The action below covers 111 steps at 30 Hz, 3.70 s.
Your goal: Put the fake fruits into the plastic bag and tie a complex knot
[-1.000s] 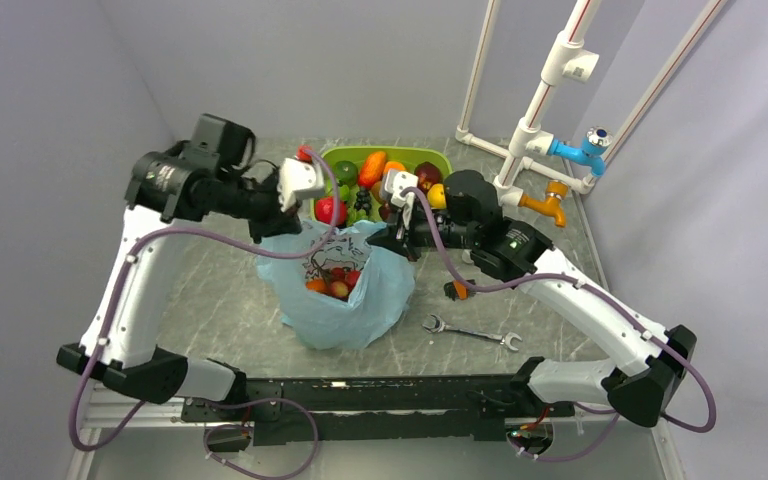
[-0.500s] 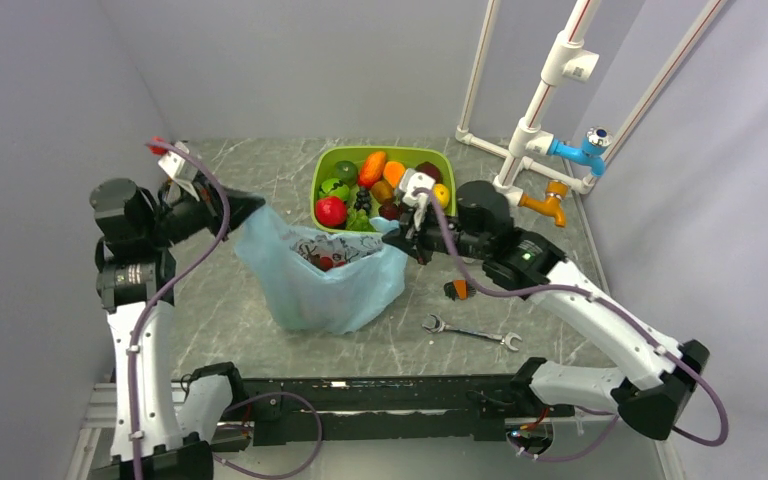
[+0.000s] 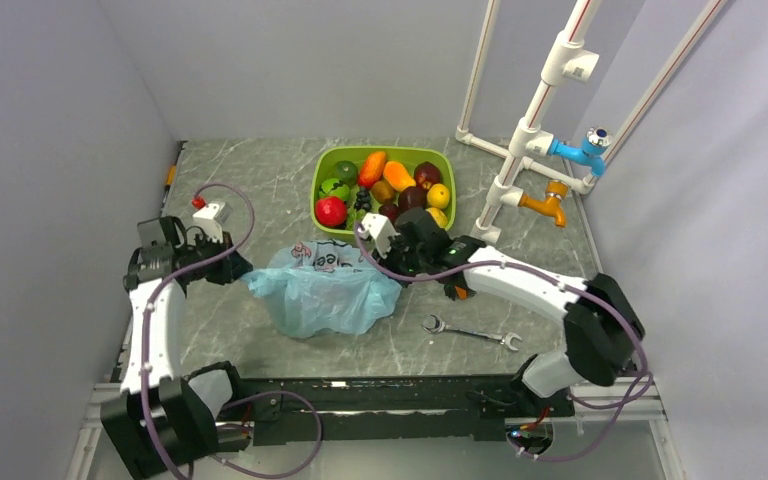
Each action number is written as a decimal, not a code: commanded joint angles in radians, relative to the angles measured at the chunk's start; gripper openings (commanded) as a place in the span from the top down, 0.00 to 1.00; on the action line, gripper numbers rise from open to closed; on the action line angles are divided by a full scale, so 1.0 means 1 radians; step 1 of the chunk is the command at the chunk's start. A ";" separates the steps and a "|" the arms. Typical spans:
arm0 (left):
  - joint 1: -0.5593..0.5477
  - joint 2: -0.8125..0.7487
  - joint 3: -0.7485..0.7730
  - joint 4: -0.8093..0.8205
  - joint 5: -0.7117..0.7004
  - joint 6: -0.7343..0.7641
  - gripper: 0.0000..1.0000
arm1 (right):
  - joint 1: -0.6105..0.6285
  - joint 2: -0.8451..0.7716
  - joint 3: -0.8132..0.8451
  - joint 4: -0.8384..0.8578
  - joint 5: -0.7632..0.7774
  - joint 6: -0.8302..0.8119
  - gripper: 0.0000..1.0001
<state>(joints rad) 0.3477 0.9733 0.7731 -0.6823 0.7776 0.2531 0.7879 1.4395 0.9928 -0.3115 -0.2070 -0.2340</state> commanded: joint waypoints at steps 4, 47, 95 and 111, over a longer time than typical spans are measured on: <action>-0.031 0.152 0.014 0.026 -0.260 0.295 1.00 | 0.008 0.147 0.000 0.064 0.053 -0.069 1.00; -0.677 0.123 0.597 0.064 0.149 0.068 0.13 | 0.077 0.004 0.416 0.110 -0.357 0.059 0.95; -0.394 0.098 0.478 0.431 -0.121 -0.484 1.00 | 0.267 0.097 -0.237 0.705 0.449 0.304 1.00; -0.159 0.154 0.608 -0.148 -0.270 -0.195 0.02 | 0.267 0.046 -0.187 0.693 0.508 0.301 1.00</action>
<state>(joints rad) 0.1585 1.1889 1.3716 -0.6552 0.6746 -0.0273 1.0599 1.5101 0.8009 0.4015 0.2588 0.0776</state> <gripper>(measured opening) 0.932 0.016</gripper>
